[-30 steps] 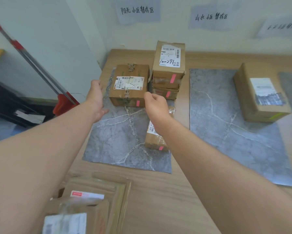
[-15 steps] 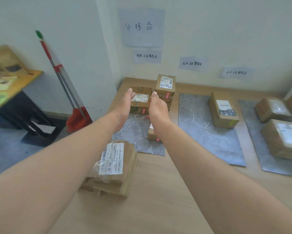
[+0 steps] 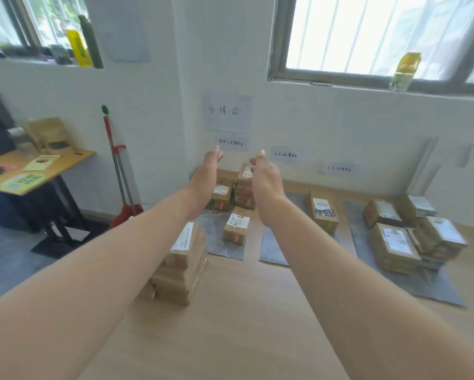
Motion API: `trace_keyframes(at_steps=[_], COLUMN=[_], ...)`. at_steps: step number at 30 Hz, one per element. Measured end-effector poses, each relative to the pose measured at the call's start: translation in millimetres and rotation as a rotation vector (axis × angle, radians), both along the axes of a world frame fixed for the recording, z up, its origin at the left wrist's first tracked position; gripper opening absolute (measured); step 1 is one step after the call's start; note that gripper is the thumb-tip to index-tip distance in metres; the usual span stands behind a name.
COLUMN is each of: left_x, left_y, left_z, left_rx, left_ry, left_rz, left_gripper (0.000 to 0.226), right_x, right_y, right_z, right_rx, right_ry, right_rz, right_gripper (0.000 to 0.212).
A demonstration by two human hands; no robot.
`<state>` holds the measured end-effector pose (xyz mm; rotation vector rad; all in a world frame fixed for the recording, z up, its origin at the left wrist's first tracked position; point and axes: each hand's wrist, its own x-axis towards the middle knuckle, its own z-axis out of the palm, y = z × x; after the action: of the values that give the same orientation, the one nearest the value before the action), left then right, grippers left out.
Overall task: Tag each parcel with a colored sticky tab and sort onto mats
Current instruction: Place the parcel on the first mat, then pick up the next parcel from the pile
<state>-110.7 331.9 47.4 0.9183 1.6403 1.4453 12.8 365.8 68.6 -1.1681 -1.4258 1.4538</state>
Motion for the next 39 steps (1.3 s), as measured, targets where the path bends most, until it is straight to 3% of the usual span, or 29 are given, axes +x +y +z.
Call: trace_keyframes(at_steps=[2, 5, 10, 18, 23, 30, 39], left_x=[26.6, 67.6, 119.0, 137.0, 112.7, 62.0, -35.7], left_y=[-19.1, -48.9, -88.0, -129.4, -146.8, -153.4, -133.9], left_z=[11.3, 27.3, 39.9, 26.7, 6.0, -16.3, -55.6], left_rx=[0.044, 0.07, 0.143, 0.099, 0.047, -0.007, -0.102], left_ry=[0.008, 0.024, 0.06, 0.035, 0.021, -0.006, -0.094], left_rz=[0.013, 0.045, 0.024, 0.126, 0.192, 0.254, 0.227], left_gripper=[0.09, 0.089, 0.064, 0.062, 0.065, 0.069, 0.067], right_x=[29.7, 67.3, 106.6, 122.7, 110.0, 72.4, -25.9], right_y=[-18.7, -43.4, -73.7, -98.7, -111.0, -111.5, -94.1], right_z=[9.9, 18.7, 21.9, 1.0, -14.8, -34.7, -79.9], right_rx=[0.018, 0.03, 0.027, 0.022, 0.002, -0.02, -0.124], right_ry=[0.005, 0.029, 0.075, 0.087, 0.052, -0.008, -0.051], right_rz=[0.026, 0.066, 0.118, 0.208, 0.215, 0.242, 0.236], right_gripper=[0.055, 0.059, 0.05, 0.056, 0.052, 0.063, 0.052])
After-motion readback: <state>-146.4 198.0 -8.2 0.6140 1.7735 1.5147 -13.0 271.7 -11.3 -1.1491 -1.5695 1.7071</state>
